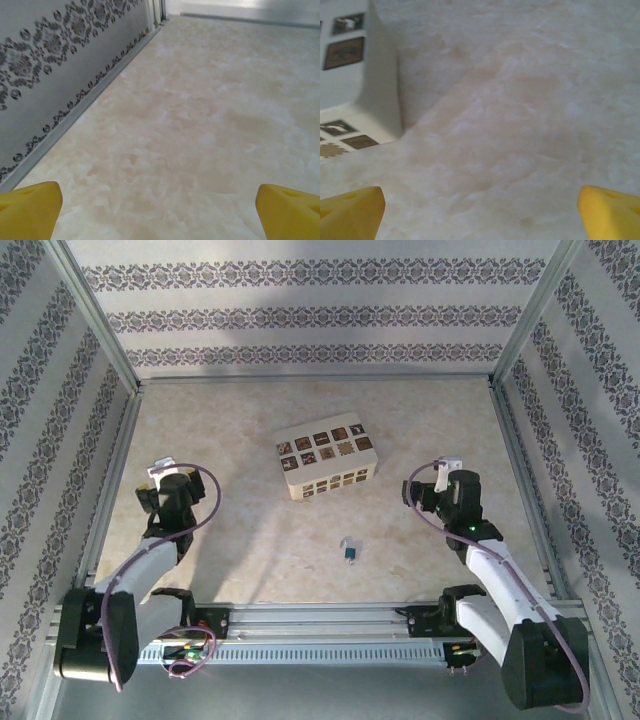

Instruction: Unlock the padlock with the key

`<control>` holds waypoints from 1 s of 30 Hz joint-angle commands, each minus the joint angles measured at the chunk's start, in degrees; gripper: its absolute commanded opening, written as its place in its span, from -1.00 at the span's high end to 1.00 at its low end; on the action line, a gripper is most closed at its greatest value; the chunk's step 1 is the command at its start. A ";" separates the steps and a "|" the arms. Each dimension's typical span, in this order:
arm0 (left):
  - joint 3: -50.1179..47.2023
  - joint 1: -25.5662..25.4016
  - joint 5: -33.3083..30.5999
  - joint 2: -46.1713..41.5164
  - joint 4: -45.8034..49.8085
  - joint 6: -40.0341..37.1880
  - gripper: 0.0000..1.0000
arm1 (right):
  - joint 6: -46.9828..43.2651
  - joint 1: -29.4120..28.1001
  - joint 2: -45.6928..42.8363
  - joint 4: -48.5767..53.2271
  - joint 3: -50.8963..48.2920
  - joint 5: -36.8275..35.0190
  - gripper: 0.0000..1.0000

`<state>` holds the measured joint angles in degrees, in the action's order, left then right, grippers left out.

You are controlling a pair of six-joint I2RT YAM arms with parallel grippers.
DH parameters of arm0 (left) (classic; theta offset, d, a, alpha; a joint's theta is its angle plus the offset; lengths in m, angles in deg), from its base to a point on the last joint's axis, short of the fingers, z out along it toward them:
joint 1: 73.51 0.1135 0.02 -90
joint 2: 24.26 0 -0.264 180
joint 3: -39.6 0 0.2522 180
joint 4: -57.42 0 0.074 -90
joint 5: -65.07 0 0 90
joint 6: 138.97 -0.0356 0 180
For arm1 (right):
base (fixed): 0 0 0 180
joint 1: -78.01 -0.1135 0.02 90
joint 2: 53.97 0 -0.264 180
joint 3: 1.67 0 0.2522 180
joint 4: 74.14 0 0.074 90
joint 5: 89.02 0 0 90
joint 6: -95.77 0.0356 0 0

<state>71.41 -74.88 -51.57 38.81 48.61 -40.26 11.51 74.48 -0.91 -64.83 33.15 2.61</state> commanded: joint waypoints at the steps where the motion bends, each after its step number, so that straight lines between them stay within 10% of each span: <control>1: -2.33 0.76 2.36 3.20 -11.66 -2.45 -0.99 | -2.50 2.01 2.85 -13.89 -3.13 -1.30 -0.97; 22: -0.85 3.08 26.82 21.51 -35.27 -6.38 -0.99 | -4.00 5.46 35.40 -56.61 -2.80 9.07 -0.97; 26: -3.77 3.12 28.77 29.76 -49.45 -6.90 -0.99 | -3.26 6.03 34.51 -52.77 -1.76 8.08 -0.97; 30: -2.09 3.15 28.21 28.43 -43.85 -6.67 -0.99 | -3.21 5.99 34.88 -51.21 0.03 7.16 -0.97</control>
<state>68.04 -72.63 -24.84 68.03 10.19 -46.62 8.39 80.16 33.95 -114.16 31.41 9.61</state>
